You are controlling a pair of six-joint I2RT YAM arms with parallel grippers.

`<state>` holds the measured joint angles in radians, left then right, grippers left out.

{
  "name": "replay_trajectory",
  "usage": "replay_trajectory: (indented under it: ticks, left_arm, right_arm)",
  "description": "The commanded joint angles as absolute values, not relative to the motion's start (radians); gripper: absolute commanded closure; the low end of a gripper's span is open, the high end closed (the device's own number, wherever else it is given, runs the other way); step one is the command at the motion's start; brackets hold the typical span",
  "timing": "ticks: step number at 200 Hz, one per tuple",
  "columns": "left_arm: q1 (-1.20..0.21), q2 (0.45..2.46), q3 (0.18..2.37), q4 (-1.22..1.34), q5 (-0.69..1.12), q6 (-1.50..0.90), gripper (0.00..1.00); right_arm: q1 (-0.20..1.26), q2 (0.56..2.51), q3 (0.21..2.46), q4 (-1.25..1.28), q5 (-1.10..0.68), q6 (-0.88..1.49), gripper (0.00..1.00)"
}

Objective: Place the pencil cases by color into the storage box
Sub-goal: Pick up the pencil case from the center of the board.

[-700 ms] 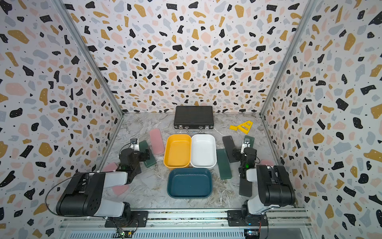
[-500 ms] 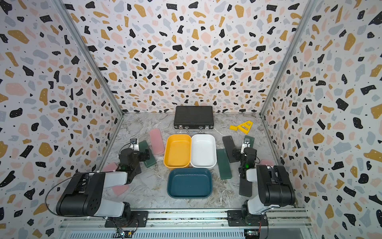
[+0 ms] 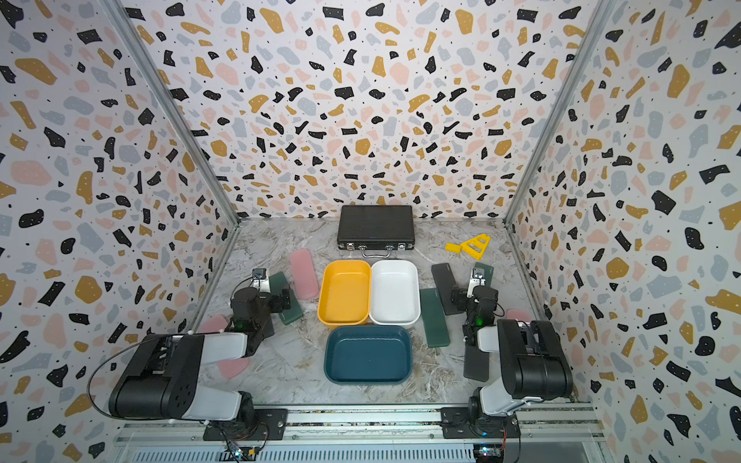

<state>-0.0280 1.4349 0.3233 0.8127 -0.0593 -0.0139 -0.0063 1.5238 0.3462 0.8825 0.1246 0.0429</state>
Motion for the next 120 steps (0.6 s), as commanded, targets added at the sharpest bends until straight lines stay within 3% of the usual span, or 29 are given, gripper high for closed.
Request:
replay_trajectory:
  ticks: [1, 92, 103, 120]
  left_arm:
    - [-0.023, 1.428, 0.331, 0.838, -0.049, -0.008, 0.00]
    - [-0.021, 1.420, 0.334, 0.837, -0.064, -0.010, 0.00]
    - [-0.021, 1.369, 0.378, 0.704, -0.077, -0.018, 0.00]
    - [-0.021, 1.279, 0.504, 0.422, -0.143, -0.046, 0.00]
  right_arm:
    - [-0.003, 1.514, 0.356, 0.871, 0.124, 0.041, 0.00]
    - [-0.007, 1.510, 0.355, 0.868, 0.111, 0.044, 0.03]
    - [-0.008, 1.508, 0.359, 0.872, 0.112, 0.044, 0.04]
    - [-0.008, 1.446, 0.432, 0.683, 0.127, 0.053, 0.05]
